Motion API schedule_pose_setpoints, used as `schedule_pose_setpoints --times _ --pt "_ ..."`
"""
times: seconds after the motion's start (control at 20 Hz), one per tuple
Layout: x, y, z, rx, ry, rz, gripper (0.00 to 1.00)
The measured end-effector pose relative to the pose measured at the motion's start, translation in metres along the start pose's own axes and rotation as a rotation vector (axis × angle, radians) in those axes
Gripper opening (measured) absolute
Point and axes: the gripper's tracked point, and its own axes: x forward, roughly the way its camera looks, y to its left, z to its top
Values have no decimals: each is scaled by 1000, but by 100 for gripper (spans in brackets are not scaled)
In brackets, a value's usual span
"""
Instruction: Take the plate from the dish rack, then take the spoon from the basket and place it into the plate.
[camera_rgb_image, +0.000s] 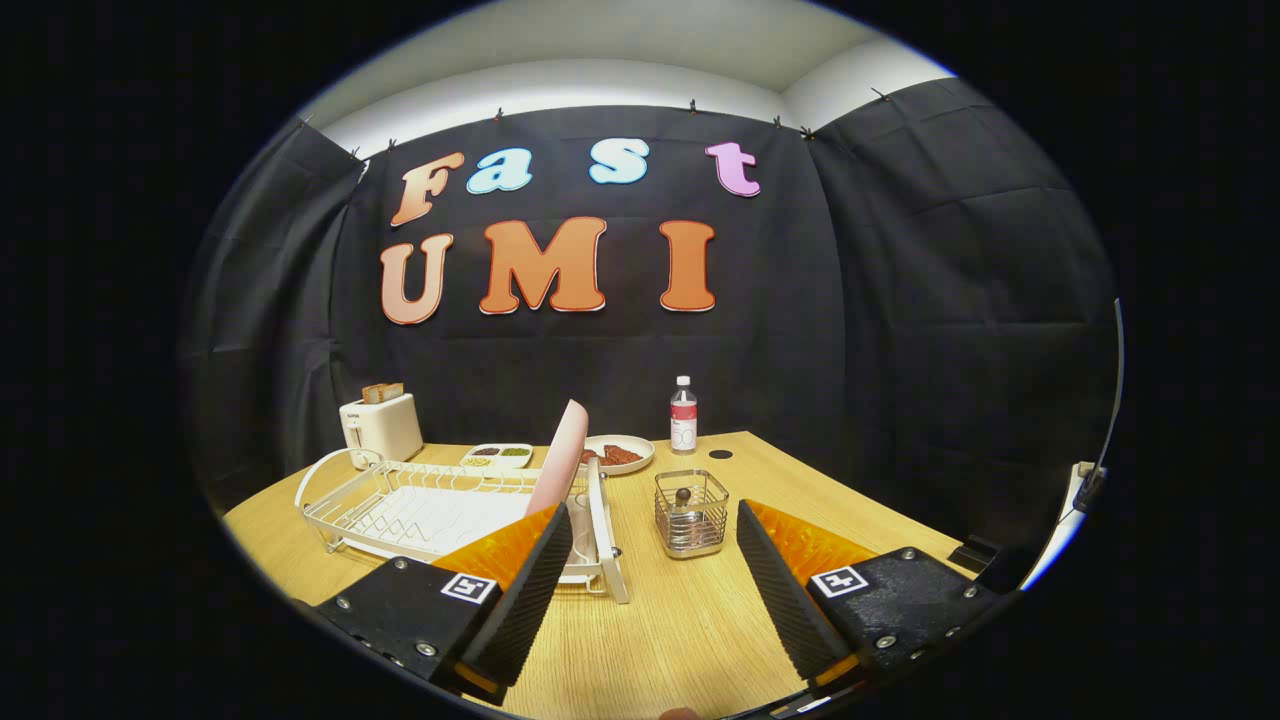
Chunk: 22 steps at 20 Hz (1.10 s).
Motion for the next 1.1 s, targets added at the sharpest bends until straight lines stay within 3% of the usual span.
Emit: schedule_pose_setpoints --times 0.35,0.75,1.1 --pt "16 13 11 -21 9 17 98" --pt "32 48 36 -23 -10 100 99" --pt "54 68 58 -75 -23 106 98"
